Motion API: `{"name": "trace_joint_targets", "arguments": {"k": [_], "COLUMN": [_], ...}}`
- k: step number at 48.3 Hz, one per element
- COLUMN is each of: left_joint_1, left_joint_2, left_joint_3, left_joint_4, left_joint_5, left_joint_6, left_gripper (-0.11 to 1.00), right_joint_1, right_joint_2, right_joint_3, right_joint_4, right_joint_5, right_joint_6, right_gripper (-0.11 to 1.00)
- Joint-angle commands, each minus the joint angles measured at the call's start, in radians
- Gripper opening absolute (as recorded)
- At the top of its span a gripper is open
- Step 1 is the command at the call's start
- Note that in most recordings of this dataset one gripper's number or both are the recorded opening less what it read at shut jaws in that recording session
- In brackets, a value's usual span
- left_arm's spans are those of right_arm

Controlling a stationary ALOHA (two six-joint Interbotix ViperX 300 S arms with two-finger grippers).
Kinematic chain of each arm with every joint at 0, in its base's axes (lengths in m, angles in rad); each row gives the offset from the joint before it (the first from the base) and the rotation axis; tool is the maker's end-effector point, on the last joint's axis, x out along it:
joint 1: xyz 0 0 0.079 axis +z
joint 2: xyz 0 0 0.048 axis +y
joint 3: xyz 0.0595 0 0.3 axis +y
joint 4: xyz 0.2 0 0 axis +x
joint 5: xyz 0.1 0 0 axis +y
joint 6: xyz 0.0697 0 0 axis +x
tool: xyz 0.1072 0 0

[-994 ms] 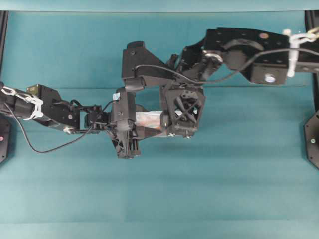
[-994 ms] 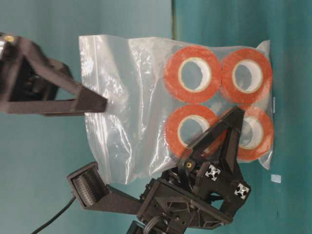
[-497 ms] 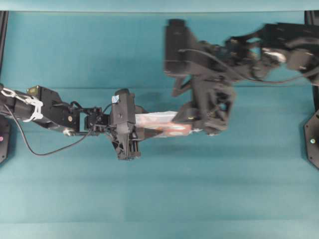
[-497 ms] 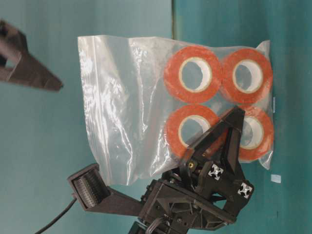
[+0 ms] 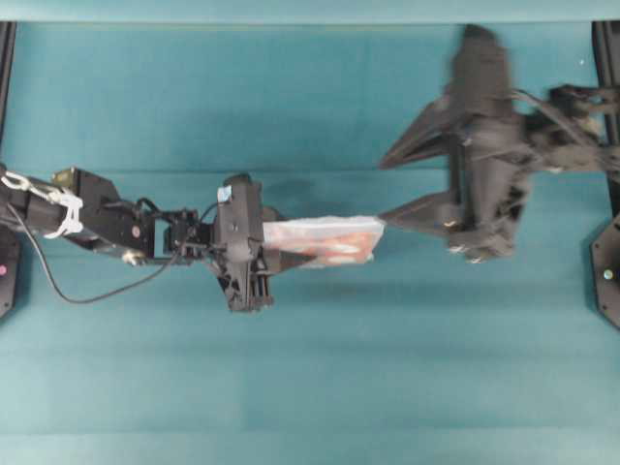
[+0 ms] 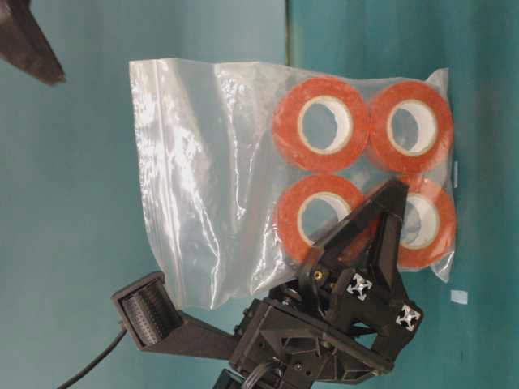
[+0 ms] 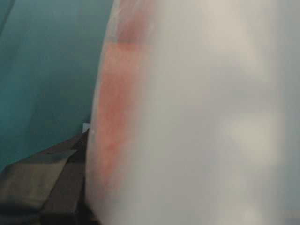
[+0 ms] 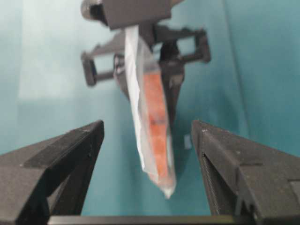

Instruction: Hand over the clear zip bag and make it stand upright.

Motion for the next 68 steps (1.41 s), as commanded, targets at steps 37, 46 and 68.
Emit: {"name": "trace_joint_targets", "arguments": {"k": [37,46,68], "left_joint_1": [-0.006,-0.006,-0.006], "left_joint_2": [-0.012,-0.012,-0.012], "left_joint_3": [-0.005,-0.005,-0.005], "left_joint_4": [0.003,0.002,0.002], "left_joint_5": [-0.005,-0.005,-0.005], "left_joint_6": [0.000,0.000,0.000], "left_gripper": [0.25,0.25,0.25], "right_joint_1": [0.005,0.005,0.005], "right_joint_2": [-0.196,-0.196,-0.196], "right_joint_3": [0.146,0.147,0.158], "right_joint_4": [0.000,0.000,0.002], "right_joint_5": [-0.017,-0.017,-0.017], "right_joint_6": [0.012,0.012,0.014], "right_gripper": [0.84,0.84,0.83]}}
